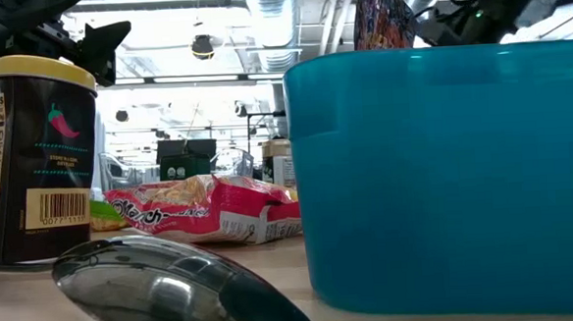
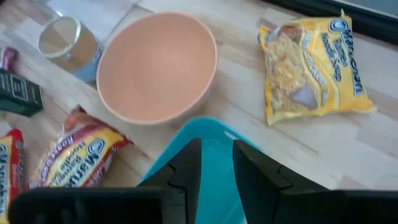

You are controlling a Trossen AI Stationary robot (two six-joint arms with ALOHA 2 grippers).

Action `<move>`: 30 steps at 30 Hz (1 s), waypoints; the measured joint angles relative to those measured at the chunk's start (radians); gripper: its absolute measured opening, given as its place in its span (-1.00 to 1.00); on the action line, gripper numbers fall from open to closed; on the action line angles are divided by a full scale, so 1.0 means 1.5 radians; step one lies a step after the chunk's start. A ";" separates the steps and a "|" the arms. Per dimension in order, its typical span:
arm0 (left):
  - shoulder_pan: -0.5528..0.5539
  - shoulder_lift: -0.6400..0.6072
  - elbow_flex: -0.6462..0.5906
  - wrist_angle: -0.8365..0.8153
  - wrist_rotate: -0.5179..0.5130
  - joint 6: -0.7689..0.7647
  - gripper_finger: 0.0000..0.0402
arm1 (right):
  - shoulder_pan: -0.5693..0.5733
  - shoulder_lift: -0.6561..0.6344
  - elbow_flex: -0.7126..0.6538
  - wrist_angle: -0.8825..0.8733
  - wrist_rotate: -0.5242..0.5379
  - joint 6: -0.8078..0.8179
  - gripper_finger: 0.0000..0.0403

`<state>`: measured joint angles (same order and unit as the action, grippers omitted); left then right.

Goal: Pick & Place Food Item
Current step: Put the yellow noodle pack into the transparent bin

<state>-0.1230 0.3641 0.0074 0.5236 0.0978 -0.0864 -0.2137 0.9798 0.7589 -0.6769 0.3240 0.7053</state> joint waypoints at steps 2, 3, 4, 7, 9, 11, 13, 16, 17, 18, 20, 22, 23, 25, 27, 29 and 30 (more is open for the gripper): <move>0.000 0.000 0.000 0.000 0.000 0.000 0.35 | -0.037 0.000 0.000 0.015 -0.023 -0.020 -0.57; 0.000 0.000 0.000 0.000 0.000 0.000 0.35 | -0.055 0.000 0.000 0.022 -0.033 -0.027 -0.57; 0.000 0.000 0.000 0.000 0.000 0.000 0.35 | -0.072 0.000 0.000 0.029 -0.045 -0.036 -0.57; 0.000 0.000 0.000 0.000 0.000 0.000 0.35 | -0.122 0.000 0.000 0.049 -0.076 -0.060 -0.57; 0.000 0.000 0.000 0.000 0.000 0.000 0.35 | -0.154 0.000 0.000 0.063 -0.095 -0.073 -0.57; 0.000 0.000 0.000 0.000 0.000 0.000 0.35 | -0.185 0.000 0.000 0.075 -0.114 -0.083 -0.57; 0.000 0.000 0.000 0.000 0.000 0.000 0.35 | -0.215 0.000 0.000 0.084 -0.130 -0.089 -0.57; 0.000 0.000 0.000 0.000 0.000 0.000 0.35 | -0.256 0.000 0.000 0.097 -0.158 -0.094 -0.57; 0.000 0.000 0.000 0.000 0.000 0.000 0.35 | -0.269 0.000 0.000 0.100 -0.166 -0.094 -0.57; 0.000 0.000 0.000 0.000 0.000 0.000 0.35 | -0.281 0.001 0.000 0.102 -0.172 -0.096 -0.57; 0.000 0.000 0.000 0.000 0.000 0.000 0.35 | -0.303 0.005 0.000 0.110 -0.189 -0.103 -0.57; 0.000 0.000 0.000 0.000 0.000 0.000 0.35 | -0.326 0.012 0.000 0.117 -0.208 -0.104 -0.57; 0.000 0.000 0.000 0.000 0.000 0.000 0.35 | -0.336 0.017 0.000 0.124 -0.219 -0.106 -0.57; 0.000 0.000 0.000 0.000 0.000 0.000 0.35 | -0.352 0.029 0.000 0.137 -0.243 -0.106 -0.57; 0.000 0.000 0.000 0.000 0.000 0.000 0.35 | -0.366 0.046 0.000 0.146 -0.269 -0.106 -0.57; 0.000 0.000 0.000 0.000 0.000 0.000 0.35 | -0.377 0.067 0.000 0.154 -0.284 -0.108 -0.57; 0.000 0.000 0.000 0.000 0.000 0.000 0.35 | -0.381 0.079 0.000 0.159 -0.288 -0.109 -0.57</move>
<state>-0.1228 0.3640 0.0074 0.5236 0.0978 -0.0861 -0.7852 1.0982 0.7589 -0.4388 -0.1079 0.5416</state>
